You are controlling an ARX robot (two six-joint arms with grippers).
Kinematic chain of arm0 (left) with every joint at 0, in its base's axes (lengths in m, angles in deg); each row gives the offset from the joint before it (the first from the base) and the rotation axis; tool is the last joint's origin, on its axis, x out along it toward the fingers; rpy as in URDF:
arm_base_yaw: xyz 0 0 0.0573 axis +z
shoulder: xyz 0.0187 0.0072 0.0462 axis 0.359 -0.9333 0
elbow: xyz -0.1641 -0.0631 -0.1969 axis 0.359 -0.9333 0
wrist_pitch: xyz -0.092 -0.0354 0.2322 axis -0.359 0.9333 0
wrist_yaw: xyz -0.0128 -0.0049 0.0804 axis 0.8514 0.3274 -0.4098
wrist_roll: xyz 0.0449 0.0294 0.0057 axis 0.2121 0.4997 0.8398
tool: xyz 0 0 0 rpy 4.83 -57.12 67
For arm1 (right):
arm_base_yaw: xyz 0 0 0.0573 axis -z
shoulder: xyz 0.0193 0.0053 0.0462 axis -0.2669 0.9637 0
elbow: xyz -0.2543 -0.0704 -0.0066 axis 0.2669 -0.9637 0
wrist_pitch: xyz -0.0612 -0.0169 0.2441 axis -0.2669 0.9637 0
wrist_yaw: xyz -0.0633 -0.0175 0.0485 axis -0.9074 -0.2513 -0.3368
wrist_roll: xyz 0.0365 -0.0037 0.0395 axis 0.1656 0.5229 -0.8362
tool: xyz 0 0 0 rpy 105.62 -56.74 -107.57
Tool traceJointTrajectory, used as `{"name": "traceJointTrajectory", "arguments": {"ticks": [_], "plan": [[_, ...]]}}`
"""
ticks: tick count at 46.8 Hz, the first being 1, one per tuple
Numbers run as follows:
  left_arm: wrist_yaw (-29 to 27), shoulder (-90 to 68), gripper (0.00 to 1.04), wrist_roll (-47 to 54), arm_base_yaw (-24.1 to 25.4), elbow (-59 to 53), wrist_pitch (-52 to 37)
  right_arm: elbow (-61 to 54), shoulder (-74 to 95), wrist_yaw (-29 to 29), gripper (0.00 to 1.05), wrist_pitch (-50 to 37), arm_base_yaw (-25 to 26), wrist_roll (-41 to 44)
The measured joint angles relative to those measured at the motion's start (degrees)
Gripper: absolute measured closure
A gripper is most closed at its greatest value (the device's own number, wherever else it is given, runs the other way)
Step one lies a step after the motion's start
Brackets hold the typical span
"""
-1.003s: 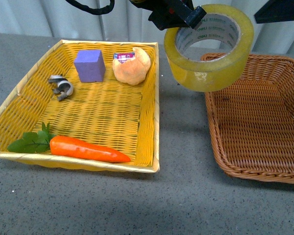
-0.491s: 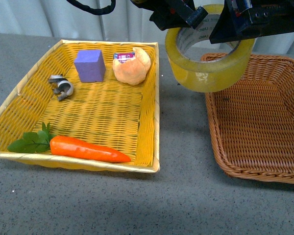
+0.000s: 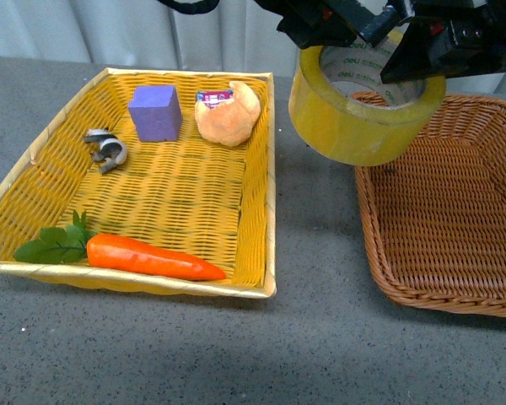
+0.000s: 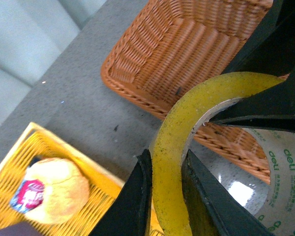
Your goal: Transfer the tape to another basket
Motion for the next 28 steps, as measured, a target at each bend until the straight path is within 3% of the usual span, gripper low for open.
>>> {"name": "traceJointTrajectory", "arguments": {"ticks": [12,19,25,28], "plan": [[-3.52,1.05,0.55,-4.0,0.02,0.09,-5.86,1.22,2.03,-2.1,0.88,-0.52,1.64,0.42],[-4.7,5.07,0.32,-8.81,3.21,-1.81,-9.7,1.18,5.25,-5.31,0.88,-1.55,5.01,2.75],[-11.37,9.11,0.06,-12.5,5.95,-6.86,-16.2,1.14,8.63,-7.15,0.88,-2.4,9.25,4.98],[-15.15,10.01,0.06,-14.58,6.8,-9.6,-19.39,1.14,9.55,-7.74,0.88,-2.67,10.51,5.51]]}}
